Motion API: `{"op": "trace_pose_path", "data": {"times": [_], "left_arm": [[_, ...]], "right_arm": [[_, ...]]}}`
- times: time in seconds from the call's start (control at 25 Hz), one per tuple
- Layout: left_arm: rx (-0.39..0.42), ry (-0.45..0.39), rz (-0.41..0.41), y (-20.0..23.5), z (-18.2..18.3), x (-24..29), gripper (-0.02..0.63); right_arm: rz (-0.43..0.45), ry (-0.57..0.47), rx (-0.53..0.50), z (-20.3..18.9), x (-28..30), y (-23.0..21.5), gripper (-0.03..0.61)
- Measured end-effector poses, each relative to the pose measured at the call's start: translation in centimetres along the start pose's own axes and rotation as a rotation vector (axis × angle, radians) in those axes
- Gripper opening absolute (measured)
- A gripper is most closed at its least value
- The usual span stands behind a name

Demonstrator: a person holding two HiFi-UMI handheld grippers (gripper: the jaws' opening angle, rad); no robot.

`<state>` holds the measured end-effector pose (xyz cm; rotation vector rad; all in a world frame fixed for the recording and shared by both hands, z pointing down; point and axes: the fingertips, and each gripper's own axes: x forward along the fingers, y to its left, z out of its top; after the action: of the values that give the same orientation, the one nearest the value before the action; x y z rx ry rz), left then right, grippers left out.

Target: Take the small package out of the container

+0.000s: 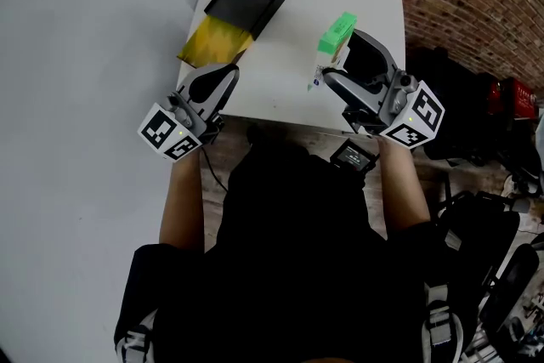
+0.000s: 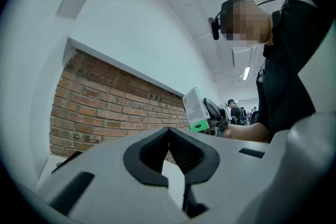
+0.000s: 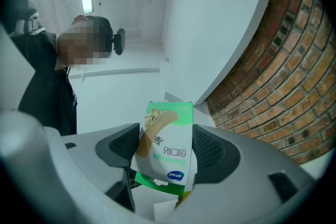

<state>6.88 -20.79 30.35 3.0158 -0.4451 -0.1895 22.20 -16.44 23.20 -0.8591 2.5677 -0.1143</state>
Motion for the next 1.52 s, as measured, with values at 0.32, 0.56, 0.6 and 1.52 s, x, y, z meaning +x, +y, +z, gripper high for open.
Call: {"op": "trace_pose_path", "data": {"times": [0.32,0.56,0.6,1.52], "left_arm": [[-0.011,-0.007,0.038,0.2,-0.7,-1.1,0.014],[-0.025,-0.002,0.047,-0.2,-1.7,-1.6,0.014],[-0.025,-0.002,0.047,-0.2,-1.7,-1.6,0.014],[-0.021,0.009,0.042,-0.9,-1.8,-1.9,0.014]], "right_arm": [[0.023,-0.008,0.046,-1.8,-0.8,0.2,0.314],[0.048,-0.01,0.064,-3.0,-1.0,1.0,0.314],[0.053,-0.011,0.065,-3.0,-1.0,1.1,0.314],[0.062,-0.045,0.149,-4.2,-1.5,0.9,0.314]]}}
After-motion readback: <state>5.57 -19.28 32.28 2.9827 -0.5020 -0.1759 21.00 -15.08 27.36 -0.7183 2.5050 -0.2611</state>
